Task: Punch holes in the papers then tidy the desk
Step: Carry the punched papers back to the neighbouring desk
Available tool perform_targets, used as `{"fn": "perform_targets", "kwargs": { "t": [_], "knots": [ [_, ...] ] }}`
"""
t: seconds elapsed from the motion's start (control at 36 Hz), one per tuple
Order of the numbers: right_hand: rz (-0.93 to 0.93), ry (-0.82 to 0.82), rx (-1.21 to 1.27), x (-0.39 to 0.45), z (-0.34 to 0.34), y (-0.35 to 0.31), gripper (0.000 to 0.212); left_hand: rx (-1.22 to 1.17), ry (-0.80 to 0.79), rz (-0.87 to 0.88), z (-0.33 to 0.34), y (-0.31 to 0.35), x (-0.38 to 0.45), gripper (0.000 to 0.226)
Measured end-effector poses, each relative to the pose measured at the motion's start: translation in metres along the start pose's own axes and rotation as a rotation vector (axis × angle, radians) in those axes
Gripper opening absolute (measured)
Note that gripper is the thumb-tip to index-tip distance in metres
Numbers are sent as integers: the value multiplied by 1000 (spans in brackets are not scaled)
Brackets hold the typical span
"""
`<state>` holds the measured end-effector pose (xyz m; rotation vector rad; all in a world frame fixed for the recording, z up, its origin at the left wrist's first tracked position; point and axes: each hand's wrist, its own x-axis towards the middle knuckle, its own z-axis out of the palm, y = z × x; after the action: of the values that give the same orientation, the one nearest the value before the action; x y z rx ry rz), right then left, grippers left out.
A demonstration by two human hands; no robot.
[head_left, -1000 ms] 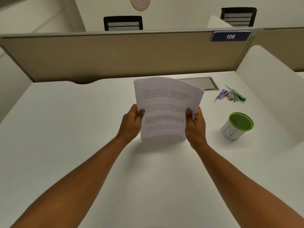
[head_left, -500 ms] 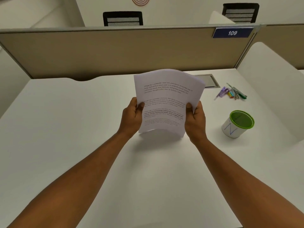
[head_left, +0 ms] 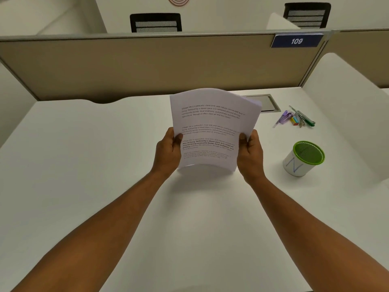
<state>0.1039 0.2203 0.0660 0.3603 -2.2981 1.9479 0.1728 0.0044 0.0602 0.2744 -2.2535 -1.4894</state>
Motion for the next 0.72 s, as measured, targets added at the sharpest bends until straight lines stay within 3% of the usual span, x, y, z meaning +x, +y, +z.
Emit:
{"fn": "perform_targets", "kwargs": {
  "t": [0.47, 0.72],
  "knots": [
    [-2, 13, -28, 1, 0, 10, 24, 18, 29, 12, 6, -11, -5, 15],
    [8, -51, -107, -2, -4, 24, 14, 58, -35, -34, 11, -17, -3, 16]
  ]
}}
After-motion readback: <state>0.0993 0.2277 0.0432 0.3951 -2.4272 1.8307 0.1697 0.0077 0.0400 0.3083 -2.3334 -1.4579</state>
